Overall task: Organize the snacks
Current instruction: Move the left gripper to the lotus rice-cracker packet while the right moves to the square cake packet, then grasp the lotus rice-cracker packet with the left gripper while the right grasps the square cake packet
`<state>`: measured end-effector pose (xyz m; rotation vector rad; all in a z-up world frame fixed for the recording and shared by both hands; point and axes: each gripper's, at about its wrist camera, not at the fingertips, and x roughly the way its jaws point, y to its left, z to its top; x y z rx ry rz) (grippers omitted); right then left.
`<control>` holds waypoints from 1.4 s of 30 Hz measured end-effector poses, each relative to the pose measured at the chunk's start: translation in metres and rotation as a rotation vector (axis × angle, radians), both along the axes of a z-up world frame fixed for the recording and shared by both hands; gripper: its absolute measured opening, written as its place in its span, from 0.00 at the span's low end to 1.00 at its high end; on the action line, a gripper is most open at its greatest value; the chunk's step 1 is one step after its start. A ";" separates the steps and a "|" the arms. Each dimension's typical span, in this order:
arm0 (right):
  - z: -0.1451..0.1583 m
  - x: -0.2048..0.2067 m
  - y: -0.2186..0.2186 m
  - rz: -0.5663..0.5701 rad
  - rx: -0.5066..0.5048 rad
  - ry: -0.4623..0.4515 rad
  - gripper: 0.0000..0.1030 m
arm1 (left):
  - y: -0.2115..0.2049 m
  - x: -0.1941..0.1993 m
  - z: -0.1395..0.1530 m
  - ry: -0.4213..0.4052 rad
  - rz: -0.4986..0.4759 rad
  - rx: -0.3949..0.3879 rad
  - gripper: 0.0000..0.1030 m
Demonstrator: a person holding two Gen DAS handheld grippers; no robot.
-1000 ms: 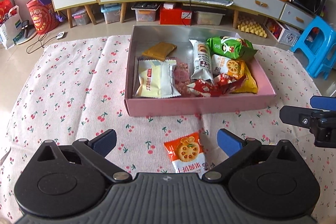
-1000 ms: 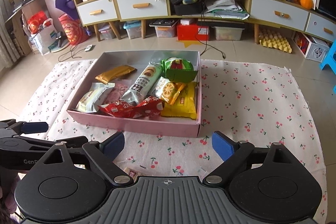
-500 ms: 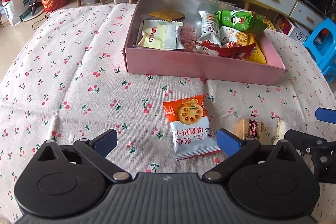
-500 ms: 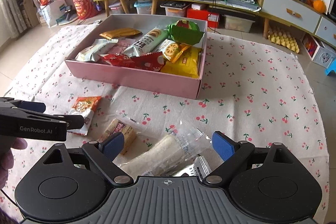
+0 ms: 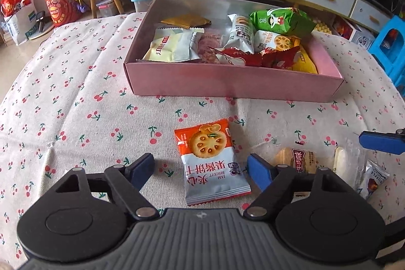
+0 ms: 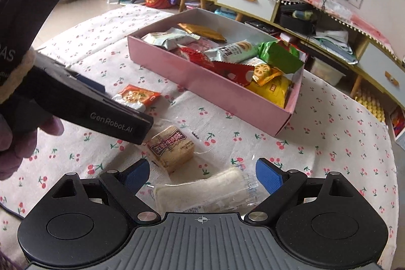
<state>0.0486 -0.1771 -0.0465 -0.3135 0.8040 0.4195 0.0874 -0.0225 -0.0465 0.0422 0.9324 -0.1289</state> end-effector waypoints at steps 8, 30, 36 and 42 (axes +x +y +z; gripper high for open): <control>-0.007 0.006 0.006 0.028 -0.011 0.025 0.90 | 0.000 0.000 0.003 -0.018 -0.074 0.017 0.47; -0.009 0.026 0.025 0.053 -0.021 0.067 0.87 | 0.016 0.001 0.008 0.033 -0.121 -0.013 0.38; -0.007 0.028 0.030 0.069 0.001 0.101 0.71 | 0.018 0.000 0.008 0.039 -0.121 -0.020 0.39; -0.005 0.029 0.029 0.061 0.016 0.114 0.58 | 0.021 0.000 0.010 0.047 -0.117 -0.030 0.38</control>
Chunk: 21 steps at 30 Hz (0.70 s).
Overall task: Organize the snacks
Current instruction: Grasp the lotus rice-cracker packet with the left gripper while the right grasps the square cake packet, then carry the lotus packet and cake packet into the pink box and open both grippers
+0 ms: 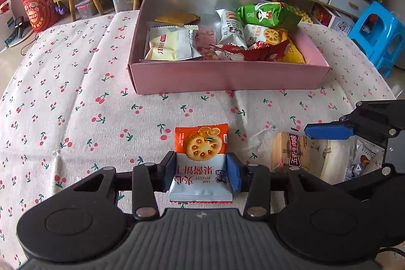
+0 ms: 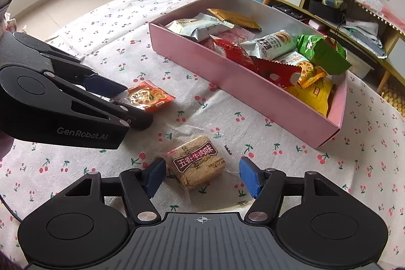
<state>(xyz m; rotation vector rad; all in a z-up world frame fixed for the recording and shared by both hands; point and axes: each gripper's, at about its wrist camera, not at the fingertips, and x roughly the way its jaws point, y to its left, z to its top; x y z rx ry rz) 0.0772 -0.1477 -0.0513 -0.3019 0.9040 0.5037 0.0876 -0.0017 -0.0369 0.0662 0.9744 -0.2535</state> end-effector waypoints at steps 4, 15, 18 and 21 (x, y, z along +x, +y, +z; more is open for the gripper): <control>0.005 0.000 0.000 -0.009 0.012 -0.005 0.48 | 0.002 0.000 0.002 0.003 0.001 -0.008 0.38; 0.016 0.000 -0.002 -0.023 0.046 -0.015 0.44 | 0.008 0.003 0.007 0.003 0.009 -0.030 0.37; 0.019 -0.002 -0.002 -0.018 0.054 -0.018 0.44 | 0.009 0.004 0.009 0.000 0.010 -0.035 0.37; 0.021 -0.003 0.000 -0.011 0.058 -0.021 0.44 | 0.009 0.005 0.010 -0.001 0.011 -0.042 0.36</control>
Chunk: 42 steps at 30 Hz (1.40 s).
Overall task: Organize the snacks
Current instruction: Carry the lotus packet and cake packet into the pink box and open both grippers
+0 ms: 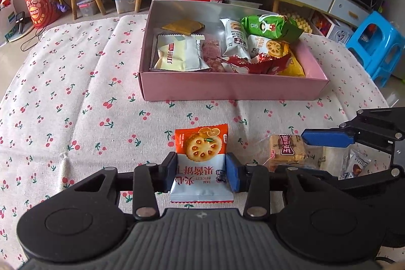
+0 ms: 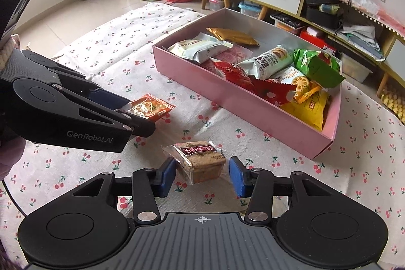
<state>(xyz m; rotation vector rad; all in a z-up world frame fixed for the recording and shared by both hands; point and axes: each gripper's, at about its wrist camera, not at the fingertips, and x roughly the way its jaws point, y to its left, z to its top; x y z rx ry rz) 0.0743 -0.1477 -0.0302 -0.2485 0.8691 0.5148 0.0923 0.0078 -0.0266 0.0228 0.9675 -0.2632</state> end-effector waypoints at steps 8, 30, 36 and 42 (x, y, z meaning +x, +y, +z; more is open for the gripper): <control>0.009 -0.003 0.002 0.009 0.021 -0.014 0.44 | 0.003 0.002 0.004 -0.005 0.001 -0.017 0.36; 0.050 0.022 -0.024 -0.158 0.193 -0.089 0.43 | 0.017 0.021 0.038 -0.078 0.066 -0.124 0.36; 0.050 0.045 -0.033 -0.272 0.255 -0.091 0.43 | 0.015 0.030 0.044 -0.099 0.090 -0.150 0.36; 0.042 0.073 -0.055 -0.431 0.384 -0.060 0.43 | 0.015 0.049 0.046 -0.129 0.108 -0.143 0.36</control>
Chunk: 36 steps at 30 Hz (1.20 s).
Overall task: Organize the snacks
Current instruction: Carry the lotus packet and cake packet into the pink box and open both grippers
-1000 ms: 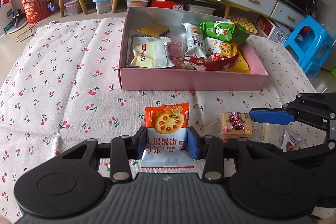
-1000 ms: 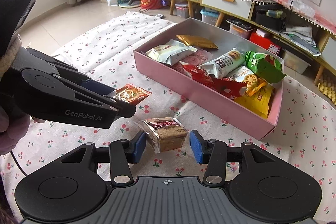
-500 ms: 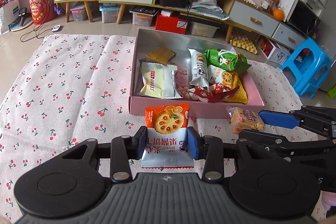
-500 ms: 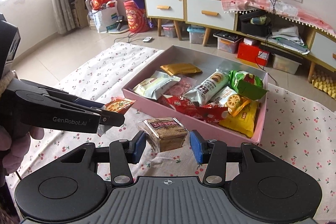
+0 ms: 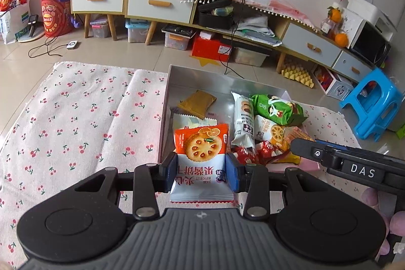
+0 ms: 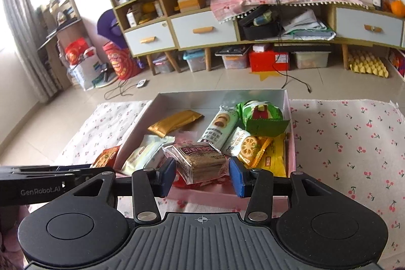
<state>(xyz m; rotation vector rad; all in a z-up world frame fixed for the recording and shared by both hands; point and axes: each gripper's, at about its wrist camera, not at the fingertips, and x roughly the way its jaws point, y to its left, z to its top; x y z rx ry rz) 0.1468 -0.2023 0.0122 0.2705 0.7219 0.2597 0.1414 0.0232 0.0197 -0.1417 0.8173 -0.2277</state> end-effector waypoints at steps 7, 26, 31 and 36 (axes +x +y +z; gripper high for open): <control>-0.015 0.019 -0.010 -0.067 0.139 0.044 0.44 | -0.003 0.025 -0.001 -0.017 -0.002 0.014 0.36; -0.020 0.018 -0.025 -0.112 0.142 0.066 0.54 | -0.040 0.083 -0.015 -0.007 -0.034 0.005 0.36; -0.019 0.017 -0.026 -0.107 0.117 0.060 0.57 | -0.046 0.088 -0.017 -0.019 -0.030 0.003 0.38; -0.017 0.016 -0.027 -0.105 0.095 0.048 0.66 | -0.044 0.083 -0.019 -0.026 -0.017 0.001 0.61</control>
